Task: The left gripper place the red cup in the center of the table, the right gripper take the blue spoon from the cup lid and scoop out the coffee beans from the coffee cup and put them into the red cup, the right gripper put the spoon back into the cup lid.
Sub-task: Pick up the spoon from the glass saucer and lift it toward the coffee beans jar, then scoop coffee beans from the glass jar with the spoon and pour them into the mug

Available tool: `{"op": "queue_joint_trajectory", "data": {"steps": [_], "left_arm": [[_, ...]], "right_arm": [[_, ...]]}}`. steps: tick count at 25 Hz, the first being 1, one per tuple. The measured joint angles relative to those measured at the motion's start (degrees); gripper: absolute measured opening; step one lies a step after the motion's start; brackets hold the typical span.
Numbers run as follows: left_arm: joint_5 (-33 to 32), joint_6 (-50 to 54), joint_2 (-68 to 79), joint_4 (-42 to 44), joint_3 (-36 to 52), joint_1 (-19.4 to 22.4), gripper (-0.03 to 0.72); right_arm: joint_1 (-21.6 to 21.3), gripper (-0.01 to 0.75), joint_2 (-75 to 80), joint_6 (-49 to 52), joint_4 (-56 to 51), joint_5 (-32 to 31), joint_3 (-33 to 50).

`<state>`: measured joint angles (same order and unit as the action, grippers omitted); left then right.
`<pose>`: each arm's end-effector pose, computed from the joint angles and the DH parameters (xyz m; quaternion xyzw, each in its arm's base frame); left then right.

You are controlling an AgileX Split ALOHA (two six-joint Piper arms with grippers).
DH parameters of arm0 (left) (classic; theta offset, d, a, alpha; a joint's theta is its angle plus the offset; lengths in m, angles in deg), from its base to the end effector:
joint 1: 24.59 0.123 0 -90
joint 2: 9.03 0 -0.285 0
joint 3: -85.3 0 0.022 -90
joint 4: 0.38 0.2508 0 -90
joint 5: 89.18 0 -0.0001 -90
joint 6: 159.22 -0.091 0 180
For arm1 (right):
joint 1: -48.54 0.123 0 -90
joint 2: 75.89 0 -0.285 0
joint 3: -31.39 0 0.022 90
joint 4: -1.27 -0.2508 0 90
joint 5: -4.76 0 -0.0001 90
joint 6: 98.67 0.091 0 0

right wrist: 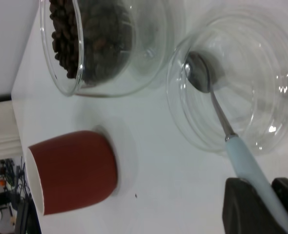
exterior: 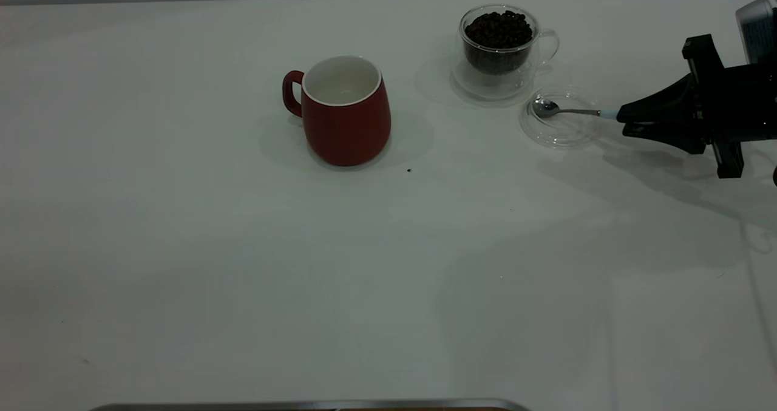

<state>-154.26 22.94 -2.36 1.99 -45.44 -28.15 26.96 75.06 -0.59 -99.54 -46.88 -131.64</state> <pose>-0.0095 0.0040 0.2679 0.0090 0.8702 -0.0040 0.4927 0.3495 -0.0628 -0.0316 0.2644 0.8474 0.4212 0.1859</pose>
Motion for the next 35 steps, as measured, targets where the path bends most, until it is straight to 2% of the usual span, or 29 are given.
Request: {"op": "queue_joint_trajectory", "data": {"steps": [9,16,26,31,35], "left_arm": [[0.0,0.0,0.0,0.0,0.0,0.0,0.567],[0.0,0.0,0.0,0.0,0.0,0.0,0.567],[0.0,0.1,0.0,0.0,0.0,0.0,0.567],[0.0,0.2,0.0,0.0,0.0,0.0,0.567],[0.0,0.2,0.0,0.0,0.0,0.0,0.567]], "right_arm": [[0.0,0.116,-3.4,4.4,6.6,1.5,0.0],[0.0,0.116,-10.5,12.3,17.3,2.0,0.0],[0.5,0.115,-22.4,19.2,24.2,1.0,0.1],[4.4,0.115,-25.6,23.3,25.2,-0.1,-1.4],[8.7,0.114,-25.6,30.2,29.1,0.1,-7.3]]}}
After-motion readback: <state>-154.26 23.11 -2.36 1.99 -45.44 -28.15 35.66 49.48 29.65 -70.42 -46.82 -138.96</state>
